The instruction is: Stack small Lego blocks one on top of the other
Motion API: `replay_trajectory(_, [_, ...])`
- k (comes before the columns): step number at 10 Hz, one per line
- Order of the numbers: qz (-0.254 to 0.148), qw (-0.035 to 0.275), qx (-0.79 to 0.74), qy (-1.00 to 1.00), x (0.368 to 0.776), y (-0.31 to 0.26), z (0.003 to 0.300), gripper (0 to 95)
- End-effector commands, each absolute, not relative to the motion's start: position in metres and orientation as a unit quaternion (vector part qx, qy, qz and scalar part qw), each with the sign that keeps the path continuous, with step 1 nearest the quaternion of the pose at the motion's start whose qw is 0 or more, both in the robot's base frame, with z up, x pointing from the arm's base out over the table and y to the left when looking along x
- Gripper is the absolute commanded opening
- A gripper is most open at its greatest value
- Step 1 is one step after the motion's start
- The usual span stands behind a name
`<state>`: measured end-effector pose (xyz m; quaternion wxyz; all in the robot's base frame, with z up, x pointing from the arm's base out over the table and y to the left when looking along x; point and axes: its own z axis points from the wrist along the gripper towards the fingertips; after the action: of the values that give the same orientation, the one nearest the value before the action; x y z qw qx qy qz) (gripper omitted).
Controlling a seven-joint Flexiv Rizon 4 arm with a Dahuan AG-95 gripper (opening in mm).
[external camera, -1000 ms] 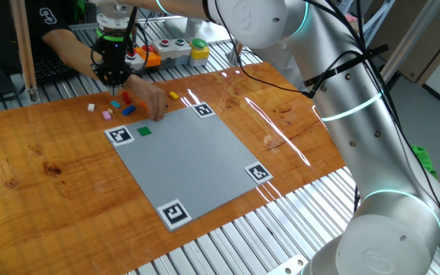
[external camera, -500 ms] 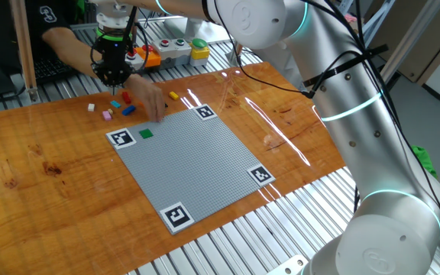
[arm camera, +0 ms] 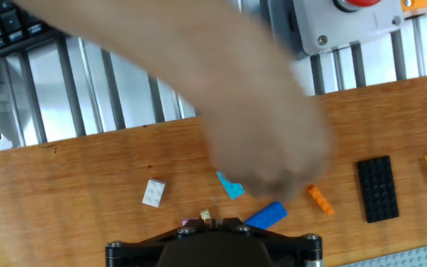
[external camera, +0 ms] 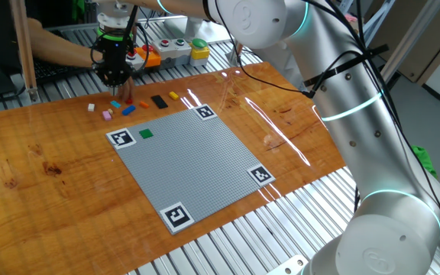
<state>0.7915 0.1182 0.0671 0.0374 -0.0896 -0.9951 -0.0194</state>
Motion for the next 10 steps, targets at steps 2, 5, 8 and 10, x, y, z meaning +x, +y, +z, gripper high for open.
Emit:
replay_trajectory(2, [-0.02,0.037,-0.09,-0.995,0.7911,0.119,0.0674,0.0])
replay_trajectory(5, [-0.02,0.036,-0.087,-0.995,0.7911,0.1193,0.0675,0.0])
replay_trajectory(8, [-0.02,0.036,-0.089,-0.995,0.7908,0.1208,0.0677,0.0])
replay_trajectory(10, [-0.02,0.035,-0.088,-0.995,0.7908,0.1213,0.0676,0.0])
